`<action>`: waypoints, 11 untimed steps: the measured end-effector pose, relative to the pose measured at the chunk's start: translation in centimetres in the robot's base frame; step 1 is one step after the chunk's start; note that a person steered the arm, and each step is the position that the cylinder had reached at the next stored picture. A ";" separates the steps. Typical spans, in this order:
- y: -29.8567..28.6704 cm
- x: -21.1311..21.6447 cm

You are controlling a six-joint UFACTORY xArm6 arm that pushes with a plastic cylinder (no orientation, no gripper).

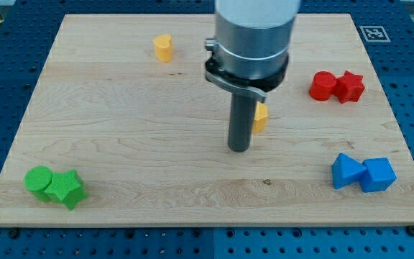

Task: Move the yellow hexagon left to the red circle

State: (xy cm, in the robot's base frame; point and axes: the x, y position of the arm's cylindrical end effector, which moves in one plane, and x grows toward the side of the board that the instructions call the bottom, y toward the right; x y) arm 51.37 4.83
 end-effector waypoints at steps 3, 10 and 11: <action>3.1 0.0; 3.0 -9.9; 2.4 -9.4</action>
